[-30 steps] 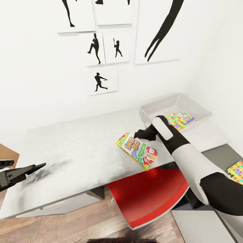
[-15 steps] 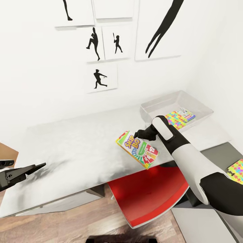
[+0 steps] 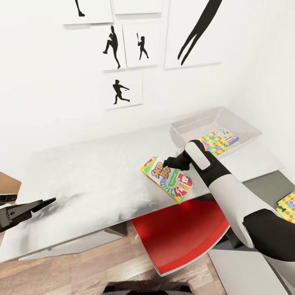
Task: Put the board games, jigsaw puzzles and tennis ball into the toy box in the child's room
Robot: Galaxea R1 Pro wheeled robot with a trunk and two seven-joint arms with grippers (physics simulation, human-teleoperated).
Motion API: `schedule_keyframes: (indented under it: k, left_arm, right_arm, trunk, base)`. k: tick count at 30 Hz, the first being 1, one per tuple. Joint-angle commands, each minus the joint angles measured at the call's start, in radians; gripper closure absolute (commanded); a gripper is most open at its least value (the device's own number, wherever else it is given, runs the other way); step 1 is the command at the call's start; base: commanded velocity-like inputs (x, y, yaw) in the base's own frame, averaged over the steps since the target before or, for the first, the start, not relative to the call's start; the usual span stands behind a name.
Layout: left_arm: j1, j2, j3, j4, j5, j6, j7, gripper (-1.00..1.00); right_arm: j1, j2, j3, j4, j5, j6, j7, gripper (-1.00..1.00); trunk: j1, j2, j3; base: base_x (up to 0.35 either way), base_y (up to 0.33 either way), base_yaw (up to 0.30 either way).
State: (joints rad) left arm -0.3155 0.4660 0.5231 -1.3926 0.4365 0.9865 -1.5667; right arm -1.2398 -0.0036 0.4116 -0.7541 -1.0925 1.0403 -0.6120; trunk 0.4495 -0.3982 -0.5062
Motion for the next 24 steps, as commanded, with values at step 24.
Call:
schedule_keyframes:
  k: [24]
  left_arm:
    - [0.0, 0.0, 0.002, 0.0, -0.001, 0.011, -0.004, -1.0]
  right_arm:
    - [-0.001, -0.004, 0.003, -0.002, -0.009, 0.001, -0.009, -1.0]
  trunk:
    - [0.0, -0.002, -0.034]
  base:
    - [0.0, 0.0, 0.0]
